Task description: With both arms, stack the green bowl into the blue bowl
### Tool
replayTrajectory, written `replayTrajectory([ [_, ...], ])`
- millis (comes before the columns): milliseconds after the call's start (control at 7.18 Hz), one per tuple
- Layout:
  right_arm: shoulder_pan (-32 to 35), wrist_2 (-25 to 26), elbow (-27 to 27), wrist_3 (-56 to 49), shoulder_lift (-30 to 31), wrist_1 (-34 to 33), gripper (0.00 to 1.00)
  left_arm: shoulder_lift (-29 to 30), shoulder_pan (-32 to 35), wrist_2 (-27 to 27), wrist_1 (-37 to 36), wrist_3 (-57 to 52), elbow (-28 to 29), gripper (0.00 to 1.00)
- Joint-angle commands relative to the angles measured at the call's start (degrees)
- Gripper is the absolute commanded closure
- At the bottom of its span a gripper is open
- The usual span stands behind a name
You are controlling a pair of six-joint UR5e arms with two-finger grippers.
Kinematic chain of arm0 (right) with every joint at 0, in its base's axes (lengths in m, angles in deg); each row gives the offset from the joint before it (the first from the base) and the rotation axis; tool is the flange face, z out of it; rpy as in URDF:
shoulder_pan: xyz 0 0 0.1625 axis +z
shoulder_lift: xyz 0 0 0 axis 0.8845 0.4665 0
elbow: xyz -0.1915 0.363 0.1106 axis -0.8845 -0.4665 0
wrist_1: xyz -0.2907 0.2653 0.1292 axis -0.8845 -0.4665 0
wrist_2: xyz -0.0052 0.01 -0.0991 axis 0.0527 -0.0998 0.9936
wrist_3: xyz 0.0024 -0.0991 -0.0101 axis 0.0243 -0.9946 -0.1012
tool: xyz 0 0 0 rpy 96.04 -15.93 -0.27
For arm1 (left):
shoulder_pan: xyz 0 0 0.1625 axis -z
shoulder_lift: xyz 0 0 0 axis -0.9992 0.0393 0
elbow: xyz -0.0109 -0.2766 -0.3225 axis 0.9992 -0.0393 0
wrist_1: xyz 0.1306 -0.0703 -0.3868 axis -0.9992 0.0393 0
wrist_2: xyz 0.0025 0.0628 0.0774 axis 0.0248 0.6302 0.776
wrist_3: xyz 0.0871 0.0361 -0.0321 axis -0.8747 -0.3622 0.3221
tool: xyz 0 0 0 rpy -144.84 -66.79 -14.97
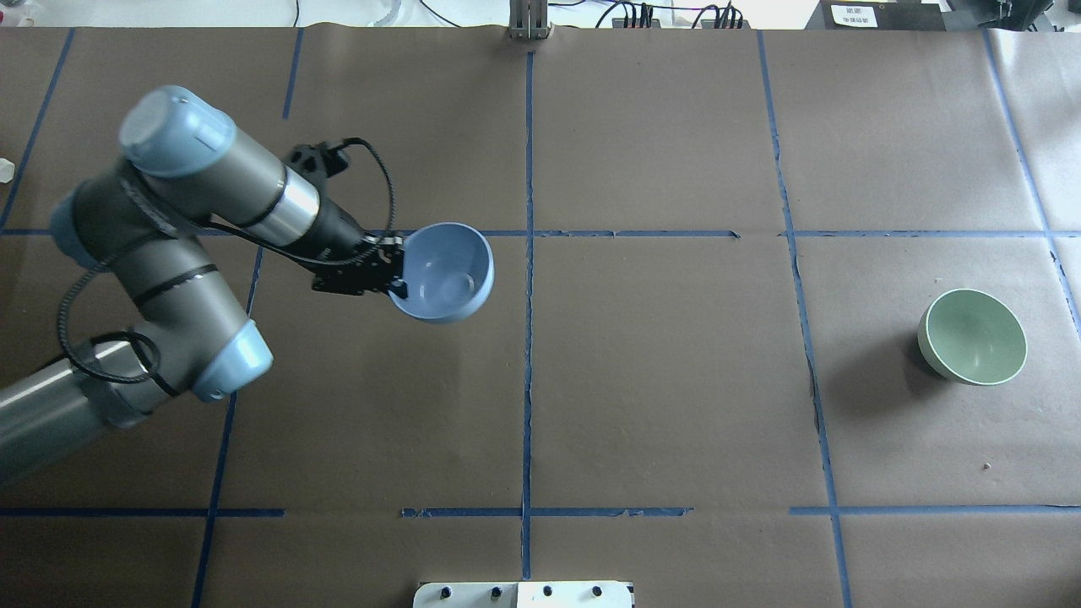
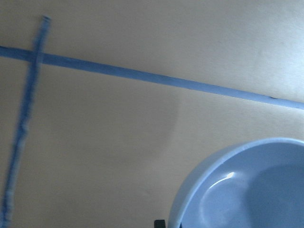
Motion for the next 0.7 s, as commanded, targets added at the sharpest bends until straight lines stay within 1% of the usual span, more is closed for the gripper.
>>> replayTrajectory([
  [0,-0.1,-0.3,-0.1,0.0,0.0,0.0,0.0,3.7,-10.6,15.5,-2.4,3.0,0.4,1.0],
  [139,-0.1,-0.4,-0.1,0.0,0.0,0.0,0.0,3.9,-11.6,17.4,-2.5,2.8,0.5,1.0],
  [557,-0.2,-0.4,-0.1,0.0,0.0,0.0,0.0,3.7,-12.4,18.0,-2.5,2.8,1.0,0.97],
])
